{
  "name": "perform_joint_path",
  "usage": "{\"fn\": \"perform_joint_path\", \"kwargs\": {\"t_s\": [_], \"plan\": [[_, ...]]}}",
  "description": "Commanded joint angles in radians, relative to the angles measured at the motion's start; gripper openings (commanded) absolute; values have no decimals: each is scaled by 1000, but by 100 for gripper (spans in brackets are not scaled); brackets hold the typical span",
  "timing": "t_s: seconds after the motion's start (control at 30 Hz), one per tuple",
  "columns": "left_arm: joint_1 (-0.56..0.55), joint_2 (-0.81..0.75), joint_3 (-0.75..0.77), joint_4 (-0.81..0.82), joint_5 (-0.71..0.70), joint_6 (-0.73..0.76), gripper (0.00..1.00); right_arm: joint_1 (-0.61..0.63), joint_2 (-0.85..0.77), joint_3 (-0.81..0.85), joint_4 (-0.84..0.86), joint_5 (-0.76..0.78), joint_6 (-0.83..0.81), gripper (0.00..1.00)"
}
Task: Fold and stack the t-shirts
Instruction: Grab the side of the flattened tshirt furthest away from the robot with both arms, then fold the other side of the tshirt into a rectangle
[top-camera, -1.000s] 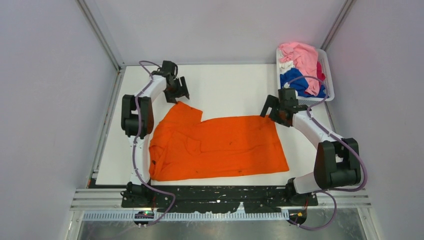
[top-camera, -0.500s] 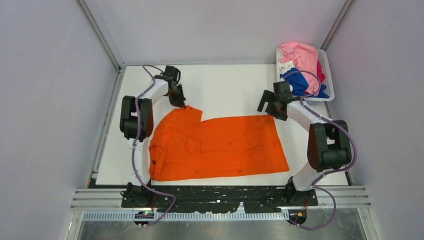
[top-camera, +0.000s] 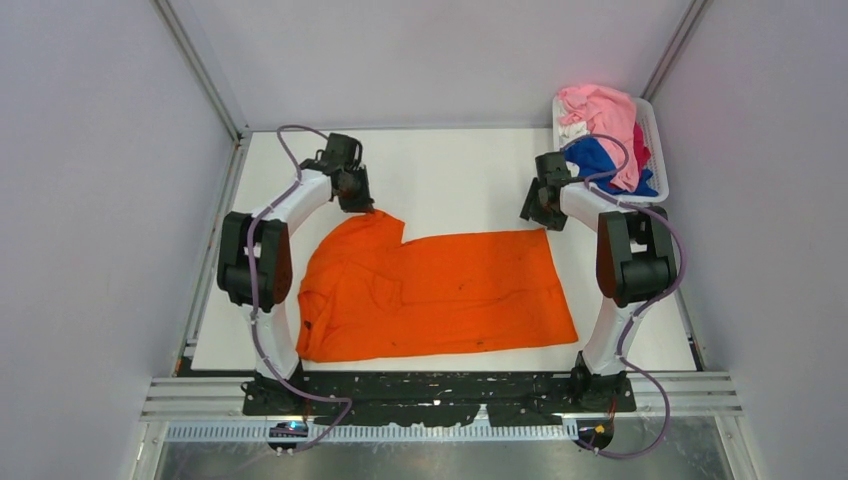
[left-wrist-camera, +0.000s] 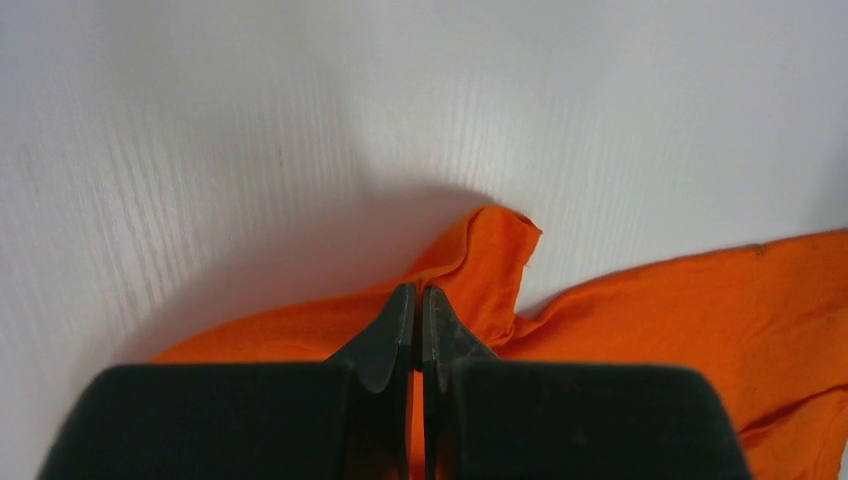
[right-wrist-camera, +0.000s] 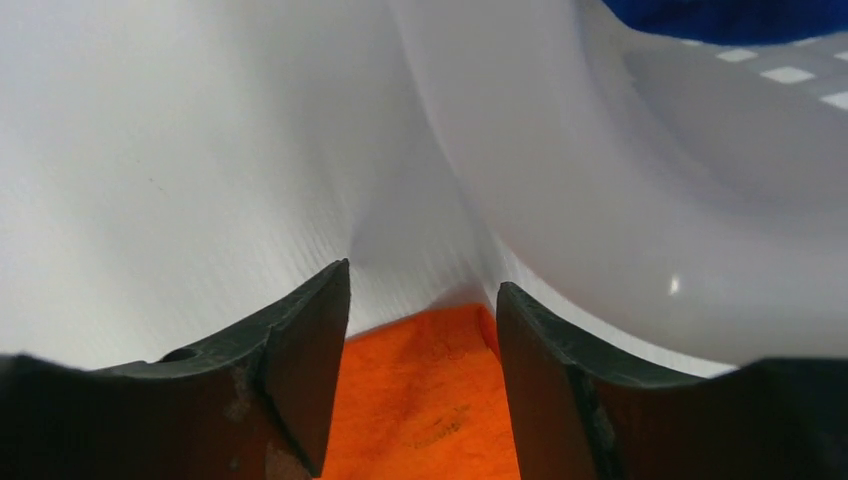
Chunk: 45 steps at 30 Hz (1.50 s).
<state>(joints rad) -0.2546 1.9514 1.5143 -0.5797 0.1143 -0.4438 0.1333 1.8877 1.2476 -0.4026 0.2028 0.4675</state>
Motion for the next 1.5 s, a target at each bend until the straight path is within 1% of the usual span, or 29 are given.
{"fn": "perform_joint_path", "kwargs": {"t_s": [0.0, 0.03, 0.07, 0.1, 0.17, 0.2, 0.23, 0.27, 0.33, 0.37, 0.43, 0.67, 0.83, 1.13, 1.23, 1.37, 1.47], "plan": [[-17, -105, -82, 90, -11, 27, 0, -2, 4, 38, -47, 25, 9, 59], [-19, -121, -105, 102, -11, 28, 0, -2, 3, 32, -50, 14, 6, 53], [-23, -135, -129, 116, -9, 29, 0, 0, -1, 26, -49, 11, 6, 51], [-26, -151, -152, 132, -7, 30, 0, 0, -3, 15, -46, 8, 6, 46], [-29, -180, -191, 159, -7, 31, 0, -1, -16, 2, -41, 12, 3, 40], [-30, -194, -202, 166, -7, 34, 0, 0, -25, -1, -40, 13, -1, 37], [-31, -204, -211, 169, -7, 38, 0, 0, -29, -2, -41, 13, -4, 32], [-32, -217, -217, 170, -8, 39, 0, 0, -38, -3, -42, 14, -10, 30], [-35, -238, -233, 181, 1, 43, 0, 0, -56, -8, -43, 20, -13, 19], [-36, -248, -242, 187, 5, 43, 0, -1, -63, -14, -38, 26, -12, 10], [-41, -272, -262, 200, 13, 48, 0, 0, -88, -27, -29, 34, -19, 6], [-53, -389, -387, 242, 6, 55, 0, 4, -206, -114, 35, 9, -71, 5], [-75, -490, -491, 261, -13, 59, 0, 45, -302, -184, 46, 30, -115, 5], [-107, -761, -725, 311, -42, 21, 0, 81, -449, -286, -43, 120, -101, 5], [-111, -849, -796, 319, -35, 5, 0, 83, -509, -317, -61, 128, -110, 5], [-115, -960, -891, 315, -47, 4, 0, 87, -558, -360, -95, 152, -116, 5], [-115, -1044, -939, 282, -65, -10, 0, 87, -588, -378, -116, 169, -120, 5]]}}
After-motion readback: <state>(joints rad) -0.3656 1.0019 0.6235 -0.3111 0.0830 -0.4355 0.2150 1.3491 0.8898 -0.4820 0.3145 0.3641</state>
